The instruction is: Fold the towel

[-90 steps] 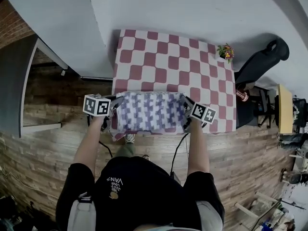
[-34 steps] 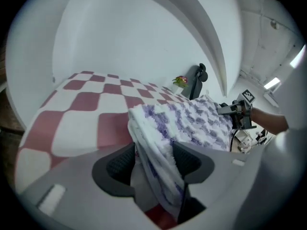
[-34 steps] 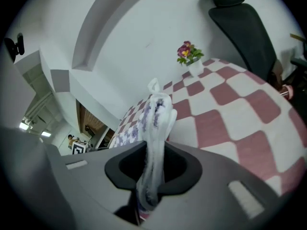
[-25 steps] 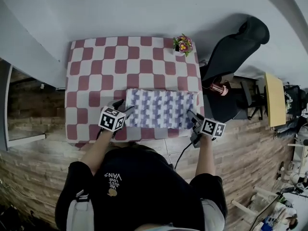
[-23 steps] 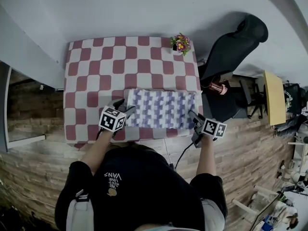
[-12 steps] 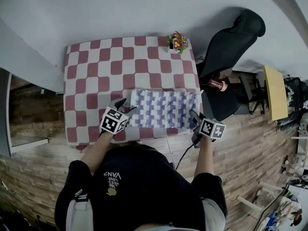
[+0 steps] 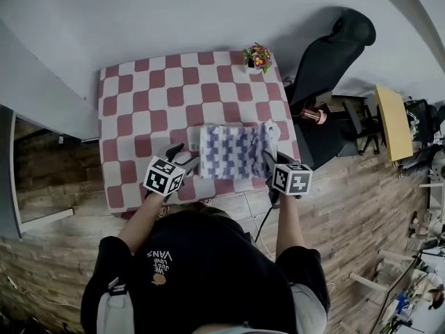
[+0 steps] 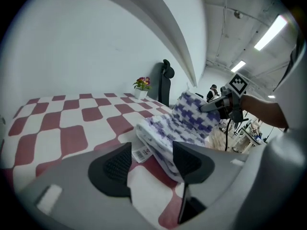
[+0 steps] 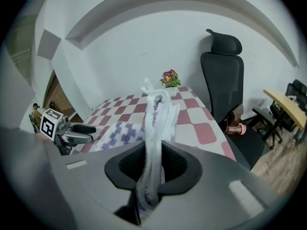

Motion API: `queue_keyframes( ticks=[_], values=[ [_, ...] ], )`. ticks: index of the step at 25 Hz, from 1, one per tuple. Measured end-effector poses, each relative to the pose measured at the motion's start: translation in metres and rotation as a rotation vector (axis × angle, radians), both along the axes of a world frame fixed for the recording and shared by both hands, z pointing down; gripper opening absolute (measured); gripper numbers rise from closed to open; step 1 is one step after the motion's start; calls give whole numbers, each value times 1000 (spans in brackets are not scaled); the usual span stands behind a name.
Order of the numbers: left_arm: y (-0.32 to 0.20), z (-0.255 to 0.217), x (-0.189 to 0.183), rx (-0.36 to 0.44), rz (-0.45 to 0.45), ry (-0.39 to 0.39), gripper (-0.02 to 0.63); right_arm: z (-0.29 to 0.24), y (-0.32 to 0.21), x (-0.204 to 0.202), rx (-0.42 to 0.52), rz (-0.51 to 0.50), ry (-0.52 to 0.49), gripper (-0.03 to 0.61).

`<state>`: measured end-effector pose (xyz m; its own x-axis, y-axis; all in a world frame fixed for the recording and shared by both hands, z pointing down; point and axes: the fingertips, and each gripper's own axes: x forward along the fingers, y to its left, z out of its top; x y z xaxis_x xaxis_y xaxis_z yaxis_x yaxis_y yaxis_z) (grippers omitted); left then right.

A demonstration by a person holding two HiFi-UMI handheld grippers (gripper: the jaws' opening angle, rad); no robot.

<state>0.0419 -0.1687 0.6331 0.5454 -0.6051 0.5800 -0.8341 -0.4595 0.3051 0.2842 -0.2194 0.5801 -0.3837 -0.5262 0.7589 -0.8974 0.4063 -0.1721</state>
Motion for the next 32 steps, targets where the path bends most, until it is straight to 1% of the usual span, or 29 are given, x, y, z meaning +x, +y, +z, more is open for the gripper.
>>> queue_keyframes(
  ticks=[4, 8, 12, 16, 18, 20, 22, 25, 28, 30, 32],
  values=[
    [12, -10, -18, 24, 12, 15, 245, 8, 7, -30, 7, -18, 116, 74],
    [26, -14, -35, 25, 25, 29, 245, 14, 11, -74, 10, -50, 212, 77],
    [39, -17, -50, 27, 41, 33, 245, 29, 13, -108, 12, -38, 318, 83],
    [50, -15, -65, 23, 49, 38, 245, 38, 24, -143, 24, -57, 376, 87],
    [53, -14, -73, 19, 50, 40, 245, 42, 29, -156, 31, -66, 388, 96],
    [57, -12, -78, 14, 51, 44, 245, 47, 33, -168, 34, -67, 362, 118],
    [59, -10, -82, 9, 52, 50, 245, 49, 37, -181, 33, -63, 294, 140],
    [61, -9, -85, 5, 53, 53, 245, 47, 44, -202, 38, -64, 187, 153],
    [61, -9, -86, 5, 54, 55, 245, 39, 51, -216, 60, -86, 119, 160],
    [59, -9, -86, 6, 53, 54, 245, 30, 54, -222, 86, -94, 65, 158],
    [56, -9, -83, 6, 54, 55, 245, 10, 54, -224, 145, -97, -10, 155]
  ],
)
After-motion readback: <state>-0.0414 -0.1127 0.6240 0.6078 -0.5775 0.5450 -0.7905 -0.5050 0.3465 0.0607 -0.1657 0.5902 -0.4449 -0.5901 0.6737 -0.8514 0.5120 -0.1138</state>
